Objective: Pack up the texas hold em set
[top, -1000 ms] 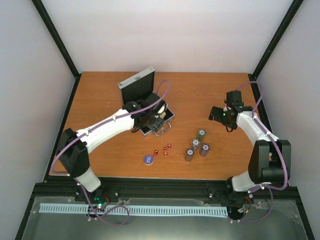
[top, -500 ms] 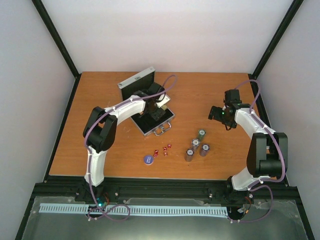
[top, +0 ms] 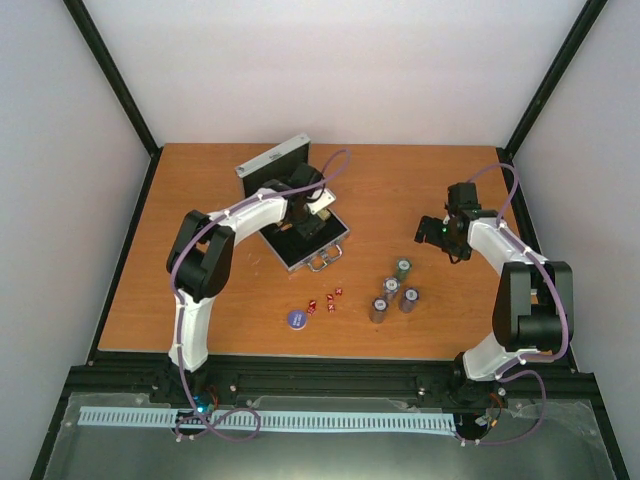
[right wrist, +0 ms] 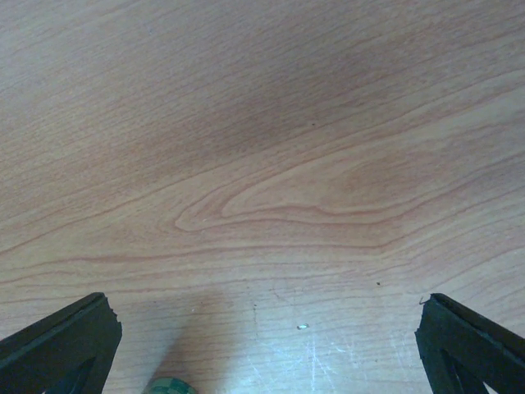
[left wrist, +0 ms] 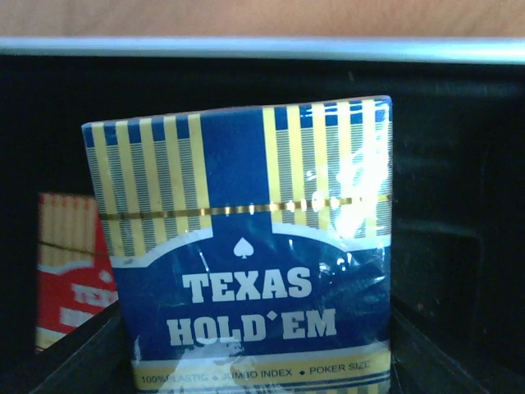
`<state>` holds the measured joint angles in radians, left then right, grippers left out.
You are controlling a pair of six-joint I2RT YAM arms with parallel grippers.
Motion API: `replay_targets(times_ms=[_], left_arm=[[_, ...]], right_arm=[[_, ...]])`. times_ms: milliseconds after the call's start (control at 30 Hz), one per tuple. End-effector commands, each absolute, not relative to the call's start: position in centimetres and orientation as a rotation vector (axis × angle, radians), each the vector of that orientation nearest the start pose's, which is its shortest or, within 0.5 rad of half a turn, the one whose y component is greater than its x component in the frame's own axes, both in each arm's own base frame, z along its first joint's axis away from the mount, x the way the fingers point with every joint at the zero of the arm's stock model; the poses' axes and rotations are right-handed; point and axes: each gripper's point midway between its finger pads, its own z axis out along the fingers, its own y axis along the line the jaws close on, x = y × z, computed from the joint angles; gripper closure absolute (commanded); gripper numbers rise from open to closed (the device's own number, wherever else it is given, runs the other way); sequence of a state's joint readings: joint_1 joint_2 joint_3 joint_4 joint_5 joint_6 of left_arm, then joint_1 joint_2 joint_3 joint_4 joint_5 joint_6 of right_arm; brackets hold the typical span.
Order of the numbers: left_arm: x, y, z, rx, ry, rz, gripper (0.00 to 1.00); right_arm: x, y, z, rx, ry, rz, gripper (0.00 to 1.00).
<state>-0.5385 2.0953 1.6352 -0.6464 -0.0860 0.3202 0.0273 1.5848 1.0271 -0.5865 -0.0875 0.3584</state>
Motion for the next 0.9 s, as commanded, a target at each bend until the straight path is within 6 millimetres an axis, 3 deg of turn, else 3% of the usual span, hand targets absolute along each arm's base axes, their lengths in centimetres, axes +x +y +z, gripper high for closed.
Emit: replay_targets(times_ms=[0,200,433,700,867], left_arm=[[43.1,-24.5,7.7,1.112,2.422,0.011,0.32],[42.0,-23.5,6.0,1.115,2.454,0.030,0.33],[40.9,-24.0,5.5,1.144,2.478,-0.038,0.31],[40.0,-24.2,6.5,1.172,2.469,-0.085,0.04],[40.1,-24.1,7.8,1.169,2.453,-0.074,0.00]], right_arm=[[36.0,2.3,6.9,0.449,2.701,0.239,0.00],[35.6,2.5,6.6,0.446,2.713,0.246,0.00],[35.8,2.6,6.9,0.442,2.708,0.259,0.00],[35.8,2.7,6.7,0.434,2.713,0.258,0.00],[36.0,2.7,6.7,0.434,2.712,0.261,0.00]])
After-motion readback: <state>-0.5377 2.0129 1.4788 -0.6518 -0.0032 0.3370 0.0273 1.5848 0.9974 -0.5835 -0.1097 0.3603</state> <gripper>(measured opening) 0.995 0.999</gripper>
